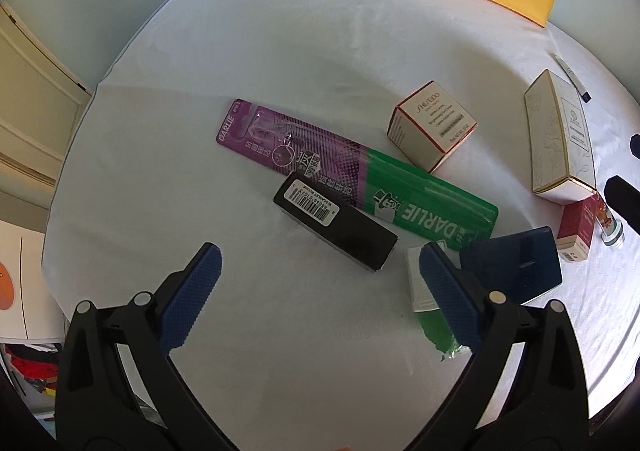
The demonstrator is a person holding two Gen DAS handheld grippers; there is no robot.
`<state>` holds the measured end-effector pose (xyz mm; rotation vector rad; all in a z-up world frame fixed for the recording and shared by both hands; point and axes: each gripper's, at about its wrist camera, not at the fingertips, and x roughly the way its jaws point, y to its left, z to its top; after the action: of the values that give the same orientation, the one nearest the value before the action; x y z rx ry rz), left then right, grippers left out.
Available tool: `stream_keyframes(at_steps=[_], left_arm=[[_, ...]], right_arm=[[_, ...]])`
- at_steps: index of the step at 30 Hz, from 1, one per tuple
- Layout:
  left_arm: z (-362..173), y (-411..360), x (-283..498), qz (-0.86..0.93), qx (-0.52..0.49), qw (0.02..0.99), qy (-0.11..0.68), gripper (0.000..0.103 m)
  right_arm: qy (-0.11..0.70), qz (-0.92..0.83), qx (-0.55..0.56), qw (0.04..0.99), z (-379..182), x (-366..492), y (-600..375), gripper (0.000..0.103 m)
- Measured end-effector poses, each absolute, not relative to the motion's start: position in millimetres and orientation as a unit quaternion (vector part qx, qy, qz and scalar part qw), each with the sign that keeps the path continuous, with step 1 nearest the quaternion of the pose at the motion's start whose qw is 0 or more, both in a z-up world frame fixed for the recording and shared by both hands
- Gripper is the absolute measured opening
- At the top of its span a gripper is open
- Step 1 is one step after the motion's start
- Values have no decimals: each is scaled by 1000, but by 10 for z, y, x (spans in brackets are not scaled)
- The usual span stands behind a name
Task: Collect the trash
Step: 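Grasp the black barcode box with the left tool while the right tool grasps the white perfume box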
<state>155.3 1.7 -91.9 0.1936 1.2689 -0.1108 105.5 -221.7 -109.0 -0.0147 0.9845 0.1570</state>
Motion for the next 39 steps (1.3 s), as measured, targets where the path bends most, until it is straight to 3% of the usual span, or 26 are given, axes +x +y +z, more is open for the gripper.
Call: stream_keyframes(at_steps=[8,12,18,22,25,27,29,30,34,35,38,39], left_arm=[[-1089,51,1658,-57,68,784,614,96],[-1141,116,1728,-44,52,782,620,85],[-1293,204,1794,-45,48,769,636,85],[-1355,245,1792,-43,36,763,644,79],[-1380,274,1811,-38,33,761,647,80],[-1367,277,1831,-35,38,765,642,88],[-1358,243,1877,-32,48,768,638,89],[-1364,237,1890,-32,51,768,638,88],[-1422,260,1980,-38,28,764,644,73],[-1414,273,1993,-36,24,764,643,68],[-1378,240,2038,-41,28,770,636,40],[-1380,251,2047,-44,25,769,638,36]], right_arm=[[496,57,0,866,-1282,1320,-2238,97],[503,60,-4,862,-1334,1389,-2231,97],[512,58,4,857,-1389,1455,-2267,97],[515,55,5,855,-1400,1483,-2246,96],[517,53,3,855,-1393,1514,-2210,96],[519,54,-3,853,-1396,1522,-2186,96],[522,55,-7,851,-1407,1525,-2168,92],[526,54,-7,848,-1419,1539,-2167,79],[536,56,17,842,-1435,1568,-2212,56],[536,56,16,842,-1424,1564,-2219,54],[537,59,14,842,-1397,1548,-2250,51],[537,59,16,841,-1385,1547,-2264,50]])
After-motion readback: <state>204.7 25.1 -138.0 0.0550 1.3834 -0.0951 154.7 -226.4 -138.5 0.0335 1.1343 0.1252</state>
